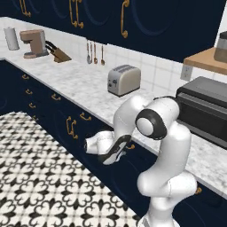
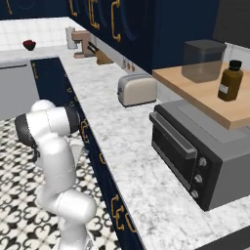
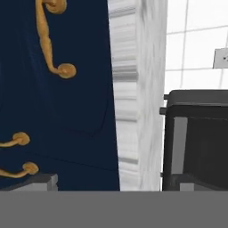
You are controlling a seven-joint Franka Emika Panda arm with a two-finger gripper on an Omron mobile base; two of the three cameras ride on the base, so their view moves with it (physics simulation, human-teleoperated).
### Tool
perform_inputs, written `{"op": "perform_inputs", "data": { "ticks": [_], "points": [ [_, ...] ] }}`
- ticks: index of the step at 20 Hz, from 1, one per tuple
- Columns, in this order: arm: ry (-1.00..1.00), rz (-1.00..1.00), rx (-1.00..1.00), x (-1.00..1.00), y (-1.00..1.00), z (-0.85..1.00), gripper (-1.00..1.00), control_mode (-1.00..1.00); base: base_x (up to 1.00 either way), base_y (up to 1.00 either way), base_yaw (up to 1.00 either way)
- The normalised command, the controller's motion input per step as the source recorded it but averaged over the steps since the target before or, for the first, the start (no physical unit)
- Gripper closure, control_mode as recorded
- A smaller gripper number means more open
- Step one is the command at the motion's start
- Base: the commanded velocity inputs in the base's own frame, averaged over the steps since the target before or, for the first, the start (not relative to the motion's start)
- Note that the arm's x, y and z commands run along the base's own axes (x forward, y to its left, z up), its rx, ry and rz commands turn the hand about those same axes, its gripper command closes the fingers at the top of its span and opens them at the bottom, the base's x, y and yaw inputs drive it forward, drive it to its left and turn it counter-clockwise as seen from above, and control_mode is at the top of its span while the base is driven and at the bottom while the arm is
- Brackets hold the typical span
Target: Take a straw from the drawer in front and place it inside the glass cup on the dining counter.
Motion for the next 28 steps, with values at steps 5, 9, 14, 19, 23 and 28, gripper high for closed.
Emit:
{"op": "perform_inputs", "data": {
  "ticks": [5, 9, 14, 19, 23, 28],
  "points": [
    [-0.01, -0.06, -0.14, 0.41, -0.01, -0.34, -1.00, -1.00, 0.00, 0.00, 0.00],
    [0.00, -0.05, -0.07, 0.41, -0.03, -0.34, -1.00, -1.00, 0.00, 0.00, 0.00],
    [0.00, -0.01, 0.00, 0.47, -0.19, -0.28, -1.00, -1.00, 0.00, 0.00, 0.00],
    [0.00, 0.14, 0.05, 0.45, -0.30, -0.22, -1.00, -1.00, 0.00, 0.00, 0.00],
    [0.00, 0.26, 0.06, 0.39, -0.24, -0.25, -1.00, -1.00, 0.00, 0.00, 0.00],
    [0.00, 0.21, 0.06, 0.46, -0.20, -0.27, -1.00, -1.00, 0.00, 0.00, 0.00]
  ]
}}
